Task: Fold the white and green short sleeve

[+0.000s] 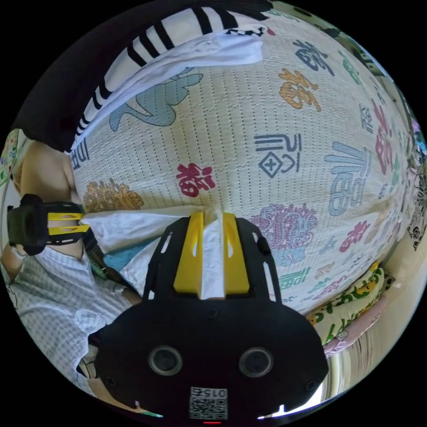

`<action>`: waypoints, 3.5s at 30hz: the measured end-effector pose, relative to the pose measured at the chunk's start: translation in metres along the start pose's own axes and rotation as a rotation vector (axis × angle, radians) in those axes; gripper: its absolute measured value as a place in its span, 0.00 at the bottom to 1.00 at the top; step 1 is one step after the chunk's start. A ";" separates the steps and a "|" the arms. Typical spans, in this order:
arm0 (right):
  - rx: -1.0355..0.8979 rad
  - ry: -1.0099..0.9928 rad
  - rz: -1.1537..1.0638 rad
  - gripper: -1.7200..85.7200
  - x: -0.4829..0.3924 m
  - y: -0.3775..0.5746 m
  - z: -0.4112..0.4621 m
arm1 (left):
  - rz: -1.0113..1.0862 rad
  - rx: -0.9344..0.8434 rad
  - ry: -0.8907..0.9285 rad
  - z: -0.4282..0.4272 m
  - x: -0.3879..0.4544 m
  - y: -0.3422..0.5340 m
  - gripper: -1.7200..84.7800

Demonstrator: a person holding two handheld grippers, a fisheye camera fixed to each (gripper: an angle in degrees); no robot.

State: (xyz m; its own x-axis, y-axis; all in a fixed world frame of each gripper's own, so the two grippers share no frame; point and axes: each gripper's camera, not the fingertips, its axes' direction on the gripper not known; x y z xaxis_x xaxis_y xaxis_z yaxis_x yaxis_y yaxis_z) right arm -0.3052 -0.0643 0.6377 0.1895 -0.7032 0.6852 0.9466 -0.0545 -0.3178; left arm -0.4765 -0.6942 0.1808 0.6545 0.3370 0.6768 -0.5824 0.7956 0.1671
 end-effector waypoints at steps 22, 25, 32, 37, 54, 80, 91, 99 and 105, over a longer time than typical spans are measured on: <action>0.635 -0.490 0.274 0.02 0.115 0.365 -0.128 | 0.485 0.494 -0.154 0.141 0.069 0.140 0.02; 0.717 -0.545 0.340 0.02 0.136 0.464 -0.120 | 0.616 0.467 -0.183 0.192 0.104 0.132 0.02; 0.888 -0.630 0.537 0.02 0.180 0.668 -0.068 | 0.852 0.430 -0.240 0.337 0.170 0.091 0.02; 0.959 -0.747 0.649 0.02 0.204 0.762 -0.023 | 0.895 0.350 -0.276 0.441 0.183 0.057 0.02; 1.243 -0.877 0.934 0.08 0.194 0.996 -0.047 | 1.093 0.217 -0.647 0.659 0.150 0.024 0.12; 0.791 -0.708 1.050 0.02 0.074 1.042 -0.186 | 1.022 0.390 -0.937 0.617 0.047 -0.019 0.08; 1.041 -0.830 1.183 0.10 0.170 1.087 -0.198 | 0.350 0.567 -0.250 0.352 -0.031 -0.218 0.14; 1.017 -0.878 1.147 0.02 0.178 1.101 -0.184 | 0.223 0.591 0.030 0.266 -0.054 -0.261 0.05; 1.258 -1.030 1.057 0.09 0.150 1.136 -0.177 | 0.272 0.670 0.194 0.193 -0.043 -0.232 0.10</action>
State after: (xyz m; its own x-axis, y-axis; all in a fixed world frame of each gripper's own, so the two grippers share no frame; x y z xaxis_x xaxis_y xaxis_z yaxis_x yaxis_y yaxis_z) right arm 0.7520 -0.3570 0.2633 0.3329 0.5408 0.7725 -0.1080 0.8357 -0.5384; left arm -0.4630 -0.9905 0.2515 0.4827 0.6099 0.6286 -0.8643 0.2156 0.4545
